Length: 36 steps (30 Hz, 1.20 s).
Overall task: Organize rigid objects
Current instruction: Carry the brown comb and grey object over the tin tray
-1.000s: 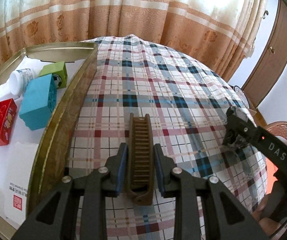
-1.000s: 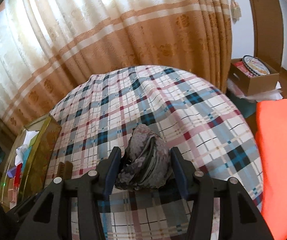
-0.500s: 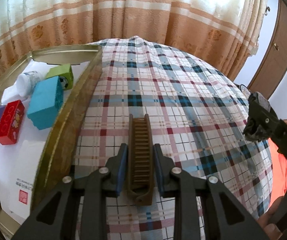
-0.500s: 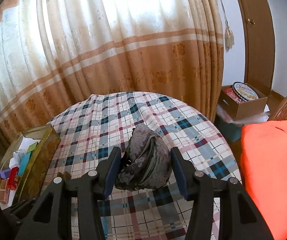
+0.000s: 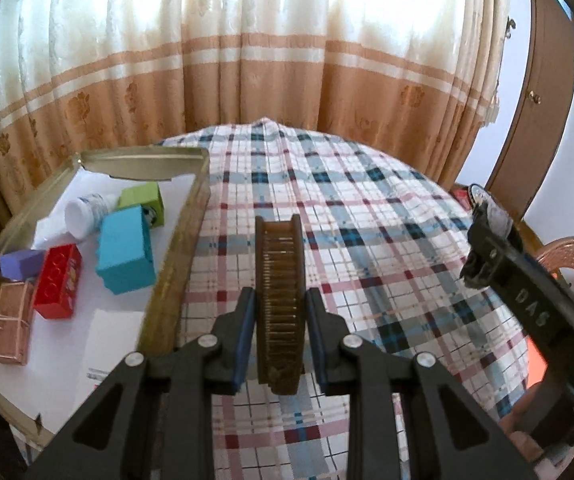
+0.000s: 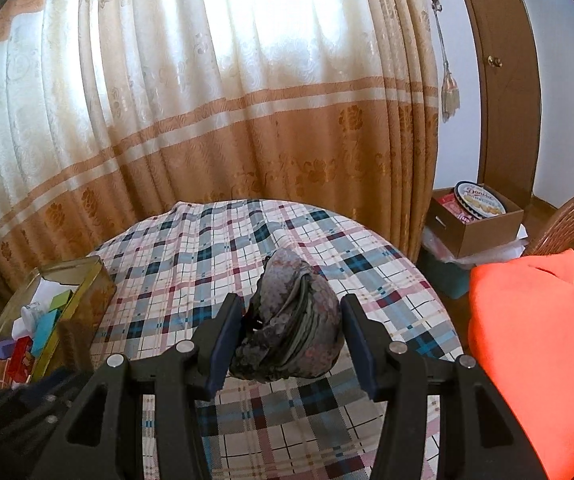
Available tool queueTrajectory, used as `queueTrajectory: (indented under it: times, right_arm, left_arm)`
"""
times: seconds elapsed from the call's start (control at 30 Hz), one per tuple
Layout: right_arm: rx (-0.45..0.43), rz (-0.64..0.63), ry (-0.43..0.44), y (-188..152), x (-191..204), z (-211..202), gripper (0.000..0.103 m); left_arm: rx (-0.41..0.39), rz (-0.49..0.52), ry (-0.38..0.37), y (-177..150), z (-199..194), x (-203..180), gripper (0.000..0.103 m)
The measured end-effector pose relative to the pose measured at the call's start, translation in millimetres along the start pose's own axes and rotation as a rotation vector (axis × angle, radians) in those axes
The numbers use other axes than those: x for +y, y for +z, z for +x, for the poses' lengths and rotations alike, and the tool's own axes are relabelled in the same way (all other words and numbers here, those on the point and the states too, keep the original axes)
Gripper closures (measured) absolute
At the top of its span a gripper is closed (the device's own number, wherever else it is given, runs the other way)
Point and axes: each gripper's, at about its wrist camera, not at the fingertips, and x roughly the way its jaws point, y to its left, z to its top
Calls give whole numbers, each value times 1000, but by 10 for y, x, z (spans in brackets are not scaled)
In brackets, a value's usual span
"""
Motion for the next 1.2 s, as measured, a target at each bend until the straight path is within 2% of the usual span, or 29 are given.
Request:
queueTrajectory:
  times: [0.37, 0.63, 0.9, 1.2]
  right_arm:
    - [6, -20, -20, -1, 58, -57, 49]
    - [59, 48, 31, -110, 106, -136, 49]
    - [32, 22, 85, -55, 353, -337, 49]
    - [11, -21, 142, -15, 652, -492, 49]
  left_arm:
    - [-54, 0, -2, 57, -278, 165, 79]
    - [-74, -12, 23, 43, -382, 335, 79]
    - [-82, -36, 33, 49, -433, 483, 79]
    - [-98, -33, 2, 47, -547, 517, 79]
